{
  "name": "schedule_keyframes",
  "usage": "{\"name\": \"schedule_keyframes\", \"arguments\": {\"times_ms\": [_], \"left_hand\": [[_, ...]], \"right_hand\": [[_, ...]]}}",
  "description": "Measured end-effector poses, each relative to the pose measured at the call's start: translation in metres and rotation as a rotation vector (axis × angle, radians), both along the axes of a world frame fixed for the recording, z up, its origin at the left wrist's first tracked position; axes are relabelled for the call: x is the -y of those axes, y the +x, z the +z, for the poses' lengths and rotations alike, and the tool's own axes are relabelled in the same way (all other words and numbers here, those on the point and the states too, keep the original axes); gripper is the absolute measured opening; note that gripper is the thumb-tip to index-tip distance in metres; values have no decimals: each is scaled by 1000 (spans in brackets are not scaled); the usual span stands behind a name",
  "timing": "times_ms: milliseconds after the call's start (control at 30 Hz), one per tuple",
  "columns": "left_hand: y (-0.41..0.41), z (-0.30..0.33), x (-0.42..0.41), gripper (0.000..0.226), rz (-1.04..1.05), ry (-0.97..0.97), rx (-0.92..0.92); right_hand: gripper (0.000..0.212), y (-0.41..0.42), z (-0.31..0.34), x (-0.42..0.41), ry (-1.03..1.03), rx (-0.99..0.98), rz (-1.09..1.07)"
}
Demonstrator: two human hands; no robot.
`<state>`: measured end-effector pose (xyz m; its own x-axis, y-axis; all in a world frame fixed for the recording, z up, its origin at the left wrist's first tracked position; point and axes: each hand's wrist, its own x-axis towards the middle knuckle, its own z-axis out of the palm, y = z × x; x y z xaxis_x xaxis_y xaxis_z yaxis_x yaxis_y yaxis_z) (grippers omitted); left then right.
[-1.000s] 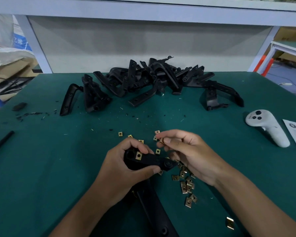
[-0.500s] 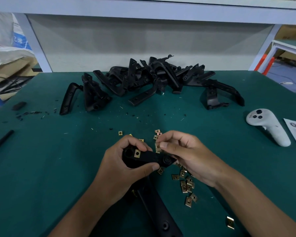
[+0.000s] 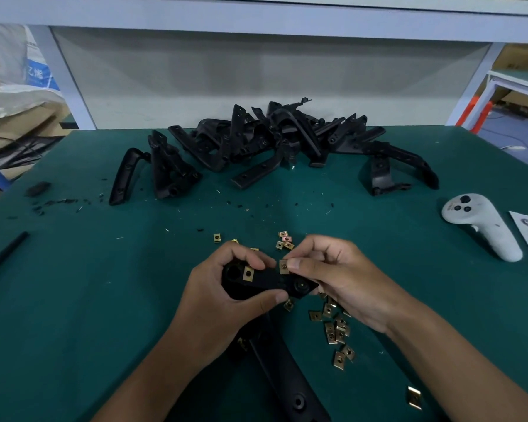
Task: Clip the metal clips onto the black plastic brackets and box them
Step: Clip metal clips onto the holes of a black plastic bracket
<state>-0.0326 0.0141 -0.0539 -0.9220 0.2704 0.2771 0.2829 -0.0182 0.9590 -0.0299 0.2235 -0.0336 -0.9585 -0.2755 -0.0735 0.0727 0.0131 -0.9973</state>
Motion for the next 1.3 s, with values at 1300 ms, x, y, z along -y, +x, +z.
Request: {"name": "schedule_keyframes", "arguments": {"times_ms": [1300], "left_hand": [[-3,-4,0,35,247,47,-29]], "right_hand": [[37,100,10,58,809,-795,433]]}}
